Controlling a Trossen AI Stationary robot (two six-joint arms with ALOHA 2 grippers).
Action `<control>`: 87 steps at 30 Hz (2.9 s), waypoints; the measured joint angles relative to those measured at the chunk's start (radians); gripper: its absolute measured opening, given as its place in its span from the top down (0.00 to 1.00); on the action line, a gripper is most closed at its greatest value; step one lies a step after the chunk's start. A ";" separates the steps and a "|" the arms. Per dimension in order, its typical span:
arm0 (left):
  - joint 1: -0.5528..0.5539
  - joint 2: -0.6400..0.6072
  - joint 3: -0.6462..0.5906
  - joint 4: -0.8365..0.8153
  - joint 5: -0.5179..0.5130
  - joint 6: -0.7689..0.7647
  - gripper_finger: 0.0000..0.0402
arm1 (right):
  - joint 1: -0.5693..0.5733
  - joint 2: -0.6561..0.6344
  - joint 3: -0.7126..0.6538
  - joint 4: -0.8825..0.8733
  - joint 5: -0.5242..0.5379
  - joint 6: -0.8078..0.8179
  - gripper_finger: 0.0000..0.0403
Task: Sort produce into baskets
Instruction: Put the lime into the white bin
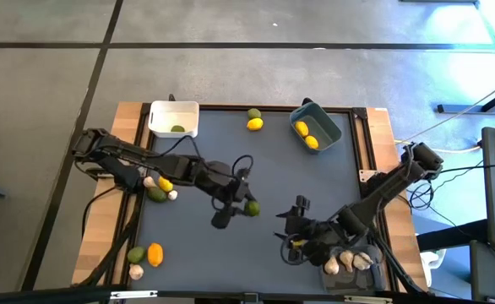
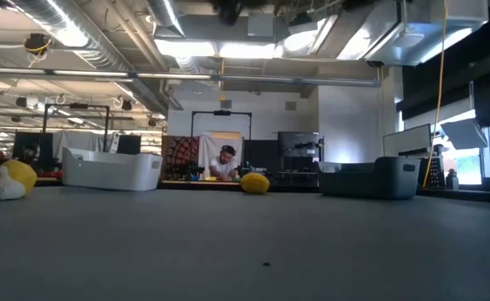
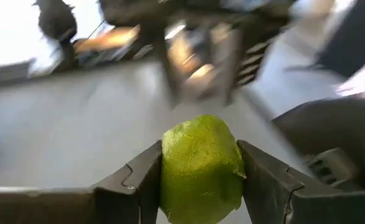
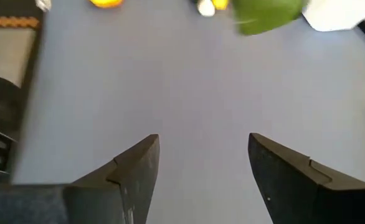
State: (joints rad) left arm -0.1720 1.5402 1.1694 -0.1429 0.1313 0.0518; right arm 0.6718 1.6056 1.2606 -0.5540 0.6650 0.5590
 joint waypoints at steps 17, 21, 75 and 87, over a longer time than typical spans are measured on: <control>0.138 -0.066 0.000 -0.352 -0.230 -0.076 0.58 | -0.103 0.015 -0.114 -0.213 -0.042 0.222 0.40; 0.152 -0.117 0.000 -0.427 -0.322 -0.076 0.58 | -0.139 0.016 -0.220 -0.188 -0.082 0.334 0.40; 1.039 -0.294 -0.307 -0.535 -0.472 -0.212 0.57 | -0.329 0.016 -0.497 0.505 0.016 0.484 0.40; 1.070 -0.096 -0.307 -0.492 -0.464 -0.181 0.57 | -0.358 0.016 -0.497 0.502 -0.003 0.453 0.40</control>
State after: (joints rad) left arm 0.8978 1.4442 0.8627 -0.6346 -0.3328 -0.1296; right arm 0.3141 1.6211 0.7635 -0.0525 0.6624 1.0121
